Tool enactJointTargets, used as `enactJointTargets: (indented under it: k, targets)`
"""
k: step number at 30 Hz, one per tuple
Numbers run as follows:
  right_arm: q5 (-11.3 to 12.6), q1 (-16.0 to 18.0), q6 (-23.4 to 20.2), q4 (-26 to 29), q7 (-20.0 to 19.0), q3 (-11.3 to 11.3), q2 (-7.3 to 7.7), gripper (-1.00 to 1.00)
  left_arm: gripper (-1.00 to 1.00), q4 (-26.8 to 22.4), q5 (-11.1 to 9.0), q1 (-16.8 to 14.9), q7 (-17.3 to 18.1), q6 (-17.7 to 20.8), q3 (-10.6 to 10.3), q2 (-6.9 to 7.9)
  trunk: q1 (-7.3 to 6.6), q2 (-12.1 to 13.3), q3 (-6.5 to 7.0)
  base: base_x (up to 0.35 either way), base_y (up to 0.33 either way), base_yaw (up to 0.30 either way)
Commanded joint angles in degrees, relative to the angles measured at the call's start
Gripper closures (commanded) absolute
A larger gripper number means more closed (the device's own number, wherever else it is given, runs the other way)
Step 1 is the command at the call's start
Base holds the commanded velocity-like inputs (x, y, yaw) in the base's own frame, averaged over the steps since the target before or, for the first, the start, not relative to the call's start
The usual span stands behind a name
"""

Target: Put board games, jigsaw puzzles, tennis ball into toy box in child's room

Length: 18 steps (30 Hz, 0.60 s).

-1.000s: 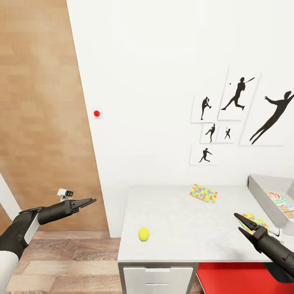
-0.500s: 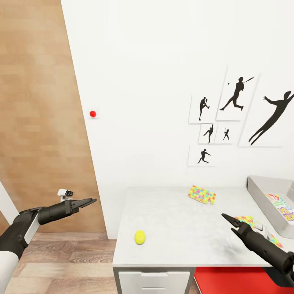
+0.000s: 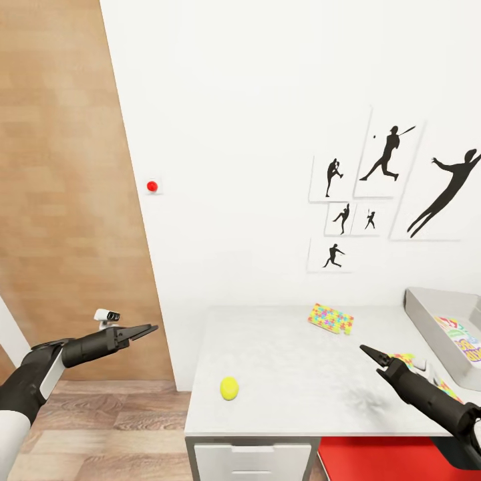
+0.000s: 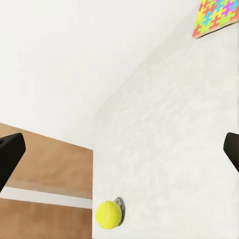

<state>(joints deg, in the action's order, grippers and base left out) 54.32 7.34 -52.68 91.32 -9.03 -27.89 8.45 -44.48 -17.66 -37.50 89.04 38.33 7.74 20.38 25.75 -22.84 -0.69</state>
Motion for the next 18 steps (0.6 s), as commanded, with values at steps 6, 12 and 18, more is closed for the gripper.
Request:
enactJointTargets:
  k: [6, 12, 18]
  targets:
    - [-0.5, 0.1, 0.1, 0.0, 1.2, 0.1, -0.31, -1.00, -1.00, 0.0, 0.0, 0.0, 0.2, 0.6, 0.0, 0.01, 0.03, -0.1, -0.07, 0.000, 0.000, 0.000]
    - [-0.5, 0.1, 0.3, 0.0, 1.5, 0.2, -0.35, -1.00, -1.00, 0.0, 0.0, 0.0, 0.2, 0.6, 0.0, 0.01, 0.03, -0.1, -0.07, 0.000, 0.008, 0.000]
    - [-0.5, 0.3, 0.1, 0.3, 2.6, 0.2, -0.24, -1.00, -1.00, 0.0, 0.0, 0.0, 0.2, 0.6, 0.0, 0.01, 0.03, -0.1, -0.07, 0.000, 0.131, 0.000]
